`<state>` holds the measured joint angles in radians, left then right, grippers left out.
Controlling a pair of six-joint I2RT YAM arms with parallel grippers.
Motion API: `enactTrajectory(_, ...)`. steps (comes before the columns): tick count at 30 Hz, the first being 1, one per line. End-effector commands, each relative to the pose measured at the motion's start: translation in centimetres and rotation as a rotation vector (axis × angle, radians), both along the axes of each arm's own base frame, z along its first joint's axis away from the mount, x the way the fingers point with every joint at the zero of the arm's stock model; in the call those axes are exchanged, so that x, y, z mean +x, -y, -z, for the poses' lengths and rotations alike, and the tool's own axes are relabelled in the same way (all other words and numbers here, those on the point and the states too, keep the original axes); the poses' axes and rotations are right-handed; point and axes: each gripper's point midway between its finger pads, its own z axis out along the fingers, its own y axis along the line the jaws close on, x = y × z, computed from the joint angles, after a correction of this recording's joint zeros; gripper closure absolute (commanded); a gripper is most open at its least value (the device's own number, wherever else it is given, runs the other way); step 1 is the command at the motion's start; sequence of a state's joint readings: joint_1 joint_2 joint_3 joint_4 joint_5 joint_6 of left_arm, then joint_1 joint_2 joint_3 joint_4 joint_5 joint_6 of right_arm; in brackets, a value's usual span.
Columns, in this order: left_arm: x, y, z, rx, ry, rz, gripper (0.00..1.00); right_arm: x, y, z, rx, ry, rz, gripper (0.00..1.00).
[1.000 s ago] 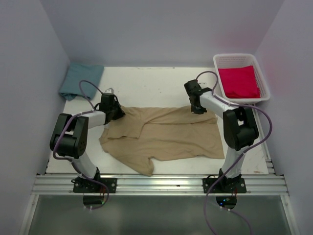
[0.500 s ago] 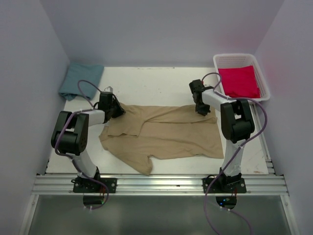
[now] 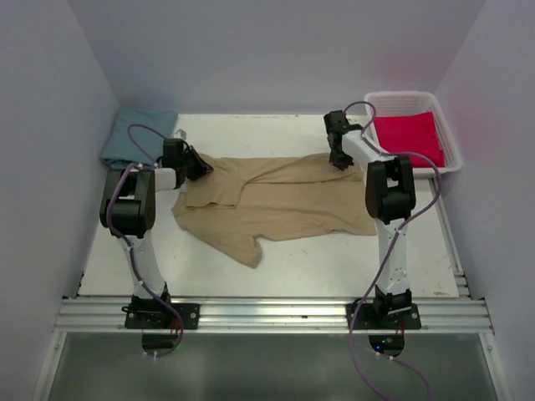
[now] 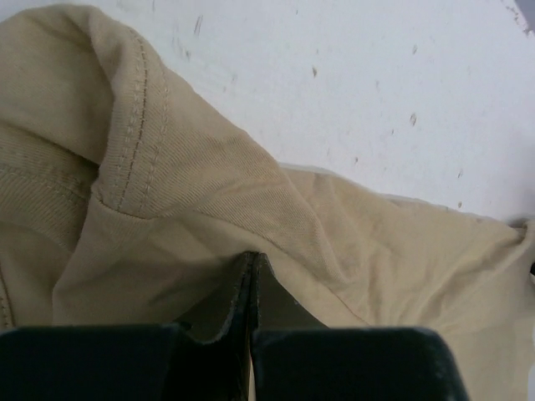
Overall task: Fold and stack the t-shirts
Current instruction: Fold the flattened tshirt in 1/3 of the way
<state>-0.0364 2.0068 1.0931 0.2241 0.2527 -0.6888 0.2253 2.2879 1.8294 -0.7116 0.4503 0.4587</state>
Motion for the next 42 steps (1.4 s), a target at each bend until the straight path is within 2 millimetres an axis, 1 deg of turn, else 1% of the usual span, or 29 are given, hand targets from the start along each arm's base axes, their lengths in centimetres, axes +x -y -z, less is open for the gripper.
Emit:
enactTrajectory(1,2.6,-0.3,1.0,-0.057,-0.004,0.032,1.0,1.3,-1.9,3.7,0.108,-0.055,-0.031,1.0)
enactTrajectory(3,4.0,-0.9,1.3,-0.103,0.014,0.04,1.0,2.5,-2.4,4.3,0.139,-0.046,-0.05,1.0)
enactTrajectory(7,7.3,-0.2,-2.3,-0.176,0.16,0.115,1.0,5.9,-4.5,2.0,0.223,0.068,-0.127,1.0)
enactTrajectory(8,7.7,0.0,-3.6,-0.187,0.204,0.133,1.0,7.5,-5.2,0.7,0.245,0.152,-0.159,1.0)
enactTrajectory(9,8.3,0.2,-6.2,-0.188,0.285,0.158,1.0,7.2,-5.7,-0.8,0.277,0.192,-0.186,1.0)
enactTrajectory(10,8.3,0.3,-7.5,-0.184,0.324,0.166,1.0,7.6,-6.1,-2.6,0.291,0.254,-0.206,1.0)
enactTrajectory(11,8.3,0.3,-9.2,-0.179,0.371,0.176,1.0,9.2,-6.6,-5.3,0.312,0.385,-0.225,1.0)
enactTrajectory(12,8.3,0.4,-13.1,-0.168,0.477,0.196,0.98,8.3,-6.5,-8.1,0.32,0.448,-0.238,1.0)
enactTrajectory(13,7.7,0.5,-14.0,-0.165,0.502,0.2,0.95,9.0,-6.8,-10.9,0.337,0.557,-0.258,1.0)
enactTrajectory(14,7.0,0.4,-17.4,-0.154,0.574,0.206,0.93,8.6,-7.1,-12.4,0.345,0.598,-0.272,1.0)
enactTrajectory(15,6.5,0.6,-19.1,-0.152,0.623,0.213,0.84,7.5,-6.8,-15.5,0.352,0.656,-0.284,1.0)
enactTrajectory(16,5.3,0.8,-19.0,-0.166,0.608,0.211,0.76,7.0,-7.4,-16.8,0.36,0.679,-0.311,0.96)
enactTrajectory(17,4.0,0.8,-21.9,-0.163,0.66,0.207,0.69,6.2,-7.5,-18.1,0.36,0.693,-0.322,0.92)
enactTrajectory(18,2.4,1.0,-20.7,-0.168,0.627,0.2,0.61,5.4,-7.5,-18.4,0.358,0.688,-0.324,0.86)
enactTrajectory(19,1.3,1.1,-21.0,-0.162,0.618,0.19,0.58,4.1,-8.4,-20.8,0.365,0.717,-0.351,0.67)
enactTrajectory(20,-0.4,1.1,-21.8,-0.135,0.593,0.172,0.55,2.9,-8.6,-20.6,0.347,0.682,-0.37,0.58)
enactTrajectory(21,-1.4,0.7,-20.3,-0.1,0.536,0.121,0.51,1.8,-8.6,-20.2,0.328,0.655,-0.371,0.5)
enactTrajectory(22,-2.6,1.7,-19.9,-0.068,0.505,0.129,0.5,0.2,-9.6,-21.3,0.319,0.657,-0.396,0.39)
enactTrajectory(24,-5.9,2.5,-18.6,-0.03,0.379,0.101,0.47,-2.8,-10.3,-19.2,0.316,0.558,-0.421,0.32)
enactTrajectory(26,-9.7,3.6,-16.6,-0.015,0.277,0.112,0.47,-6.1,-13.0,-18.6,0.403,0.494,-0.502,0.3)
enactTrajectory(28,-13.2,3.7,-13.4,0.002,0.163,0.097,0.47,-9.3,-14.8,-16.3,0.467,0.397,-0.529,0.29)
enactTrajectory(29,-15.0,3.8,-14.0,-0.005,0.175,0.101,0.46,-10.7,-15.8,-16.1,0.507,0.371,-0.568,0.29)
enactTrajectory(30,-16.9,3.5,-11.9,0.001,0.123,0.084,0.46,-12.8,-17.3,-14.7,0.569,0.303,-0.632,0.27)
enactTrajectory(31,-17.9,3.3,-11.7,-0.018,0.119,0.062,0.46,-14.6,-19.0,-14.3,0.597,0.27,-0.682,0.27)
enactTrajectory(32,-19.0,2.9,-13.0,-0.028,0.164,0.043,0.46,-15.7,-19.8,-13.7,0.619,0.248,-0.702,0.27)
enactTrajectory(33,-20.2,2.6,-11.9,-0.027,0.146,0.03,0.46,-18.0,-21.0,-12.8,0.657,0.201,-0.753,0.26)
enactTrajectory(36,-22.4,1.8,-12.1,-0.03,0.156,-0.007,0.44,-21.1,-22.9,-10.9,0.698,0.141,-0.807,0.25)
enactTrajectory(39,-24.1,1.3,-10.9,-0.024,0.121,-0.024,0.44,-22.6,-23.4,-9.1,0.687,0.08,-0.827,0.25)
enactTrajectory(42,-25.0,1.4,-9.4,-0.041,0.081,-0.033,0.43,-24.3,-25.2,-7.7,0.695,0.021,-0.867,0.26)
